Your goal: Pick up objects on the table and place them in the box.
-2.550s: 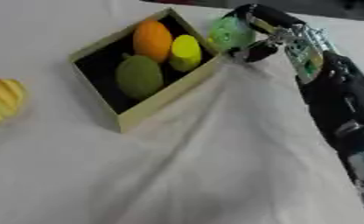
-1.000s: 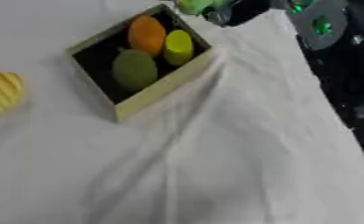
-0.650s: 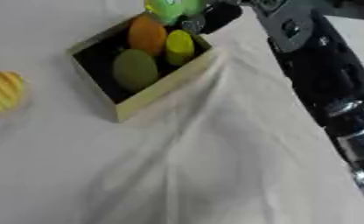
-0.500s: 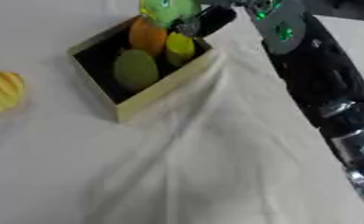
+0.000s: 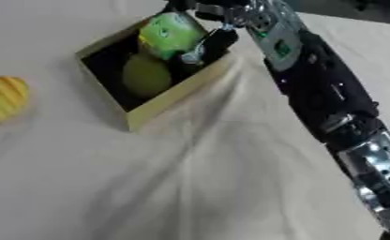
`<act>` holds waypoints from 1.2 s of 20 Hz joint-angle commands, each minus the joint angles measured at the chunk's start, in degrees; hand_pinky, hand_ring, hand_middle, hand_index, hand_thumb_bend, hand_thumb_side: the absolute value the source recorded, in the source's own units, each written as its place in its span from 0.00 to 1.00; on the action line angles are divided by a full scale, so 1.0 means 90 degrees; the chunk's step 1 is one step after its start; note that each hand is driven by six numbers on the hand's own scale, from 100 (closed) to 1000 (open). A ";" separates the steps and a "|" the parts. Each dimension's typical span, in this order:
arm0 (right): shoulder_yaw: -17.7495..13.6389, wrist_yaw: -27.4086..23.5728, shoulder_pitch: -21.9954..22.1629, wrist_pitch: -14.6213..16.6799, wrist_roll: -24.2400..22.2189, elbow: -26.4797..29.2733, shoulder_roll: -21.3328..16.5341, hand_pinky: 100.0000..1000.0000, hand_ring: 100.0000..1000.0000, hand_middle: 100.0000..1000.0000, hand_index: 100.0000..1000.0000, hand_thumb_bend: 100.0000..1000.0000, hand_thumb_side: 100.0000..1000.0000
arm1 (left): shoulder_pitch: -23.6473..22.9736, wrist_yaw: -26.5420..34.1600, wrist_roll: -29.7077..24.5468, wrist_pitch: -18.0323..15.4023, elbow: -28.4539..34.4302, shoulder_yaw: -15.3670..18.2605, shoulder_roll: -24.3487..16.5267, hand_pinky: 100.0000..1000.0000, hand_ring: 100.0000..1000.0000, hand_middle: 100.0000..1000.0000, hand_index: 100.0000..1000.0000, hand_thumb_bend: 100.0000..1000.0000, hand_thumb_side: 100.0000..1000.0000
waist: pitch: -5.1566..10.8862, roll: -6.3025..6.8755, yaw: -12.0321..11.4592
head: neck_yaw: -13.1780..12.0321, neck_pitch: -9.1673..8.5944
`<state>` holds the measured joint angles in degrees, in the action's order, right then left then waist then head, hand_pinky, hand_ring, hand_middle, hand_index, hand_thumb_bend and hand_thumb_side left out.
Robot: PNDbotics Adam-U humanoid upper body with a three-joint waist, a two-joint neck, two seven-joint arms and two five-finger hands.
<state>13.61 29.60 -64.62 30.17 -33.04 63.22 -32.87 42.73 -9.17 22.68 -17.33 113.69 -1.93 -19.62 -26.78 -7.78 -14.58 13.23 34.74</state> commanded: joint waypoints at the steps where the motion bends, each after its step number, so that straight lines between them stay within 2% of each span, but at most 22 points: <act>1: -0.0063 -0.0013 -0.0148 0.0266 -0.0150 0.0032 -0.0108 0.93 1.00 0.78 0.87 0.40 0.28 | 0.0086 0.0025 -0.0034 0.0000 0.0101 -0.0007 -0.0067 0.67 0.72 0.72 0.83 0.38 0.37 | 0.0227 0.0038 0.0002 | 0.0001 -0.0008; 5: -0.0172 -0.0203 -0.0163 0.0386 -0.0131 0.0107 -0.0135 0.93 1.00 0.77 0.87 0.42 0.26 | 0.0077 0.0028 -0.0041 0.0013 0.0101 -0.0013 -0.0067 0.67 0.72 0.72 0.83 0.38 0.37 | 0.0250 0.0035 0.0015 | -0.0011 0.0008; 10: -0.0256 -0.0588 -0.0149 0.0327 -0.0078 0.0412 -0.0231 0.93 0.99 0.75 0.86 0.42 0.25 | 0.0053 0.0027 -0.0052 0.0027 0.0101 -0.0022 -0.0076 0.67 0.72 0.71 0.83 0.38 0.37 | 0.0287 0.0034 0.0048 | -0.0042 0.0037; 16: -0.0377 -0.1148 0.0014 0.0039 -0.0035 0.1087 -0.0594 0.91 0.98 0.73 0.85 0.38 0.25 | 0.0006 0.0019 -0.0046 0.0037 0.0101 -0.0015 -0.0104 0.67 0.72 0.71 0.83 0.38 0.37 | 0.0343 0.0039 0.0119 | -0.0104 0.0083; 22: -0.0499 -0.1609 0.0319 -0.0416 -0.0087 0.1858 -0.0997 0.91 0.97 0.73 0.85 0.37 0.26 | -0.0026 0.0007 -0.0042 0.0051 0.0101 -0.0013 -0.0134 0.67 0.72 0.71 0.83 0.38 0.37 | 0.0364 0.0054 0.0168 | -0.0169 0.0099; 24: -0.0566 -0.1706 0.0406 -0.0533 -0.0088 0.2000 -0.1082 0.91 0.97 0.72 0.85 0.33 0.27 | -0.0047 0.0003 -0.0041 0.0062 0.0101 -0.0008 -0.0155 0.67 0.72 0.71 0.83 0.38 0.37 | 0.0361 0.0085 0.0212 | -0.0211 0.0091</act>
<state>9.63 15.21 -60.27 26.14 -33.79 79.40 -39.97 41.81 -9.17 22.34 -16.98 113.69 -2.25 -19.71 -25.24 -7.70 -12.78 11.58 35.39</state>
